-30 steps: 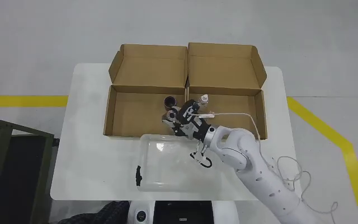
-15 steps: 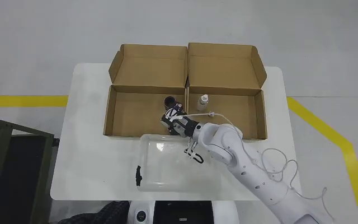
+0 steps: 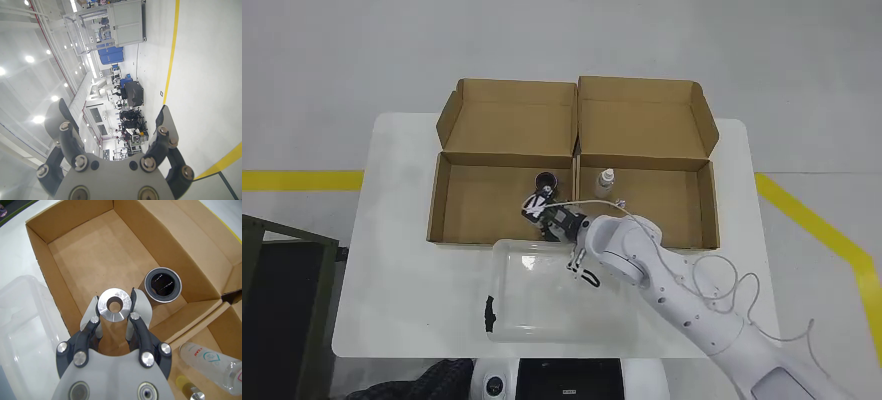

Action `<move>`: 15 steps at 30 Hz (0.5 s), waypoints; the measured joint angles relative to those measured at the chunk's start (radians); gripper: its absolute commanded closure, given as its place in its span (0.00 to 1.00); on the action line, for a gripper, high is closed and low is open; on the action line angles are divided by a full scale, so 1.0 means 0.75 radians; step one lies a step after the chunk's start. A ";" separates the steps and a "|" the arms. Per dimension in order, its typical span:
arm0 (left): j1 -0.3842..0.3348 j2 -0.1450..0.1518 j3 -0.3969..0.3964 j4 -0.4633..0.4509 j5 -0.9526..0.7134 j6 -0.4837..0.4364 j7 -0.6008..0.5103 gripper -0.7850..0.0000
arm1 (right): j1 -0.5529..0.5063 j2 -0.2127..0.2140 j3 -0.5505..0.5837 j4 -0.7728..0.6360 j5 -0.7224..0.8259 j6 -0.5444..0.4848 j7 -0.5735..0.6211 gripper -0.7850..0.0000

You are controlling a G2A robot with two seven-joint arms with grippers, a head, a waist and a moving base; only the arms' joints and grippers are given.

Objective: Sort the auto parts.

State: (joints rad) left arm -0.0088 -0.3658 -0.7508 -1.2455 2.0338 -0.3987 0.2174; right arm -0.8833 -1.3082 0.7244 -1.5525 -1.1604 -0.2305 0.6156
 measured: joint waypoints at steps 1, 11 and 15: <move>0.000 0.000 0.000 0.000 0.000 0.000 0.000 0.00 | 0.004 -0.003 -0.004 0.008 -0.003 0.000 0.005 1.00; 0.000 0.000 0.000 0.000 0.000 0.000 0.000 0.00 | 0.028 -0.026 -0.019 0.054 -0.042 0.002 0.045 0.97; 0.000 0.000 0.000 0.000 0.000 0.000 0.000 0.00 | 0.032 -0.033 -0.022 0.062 -0.058 -0.003 0.064 0.90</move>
State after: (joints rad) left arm -0.0088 -0.3658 -0.7508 -1.2455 2.0338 -0.3987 0.2174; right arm -0.8596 -1.3327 0.7081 -1.5060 -1.2036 -0.2327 0.6634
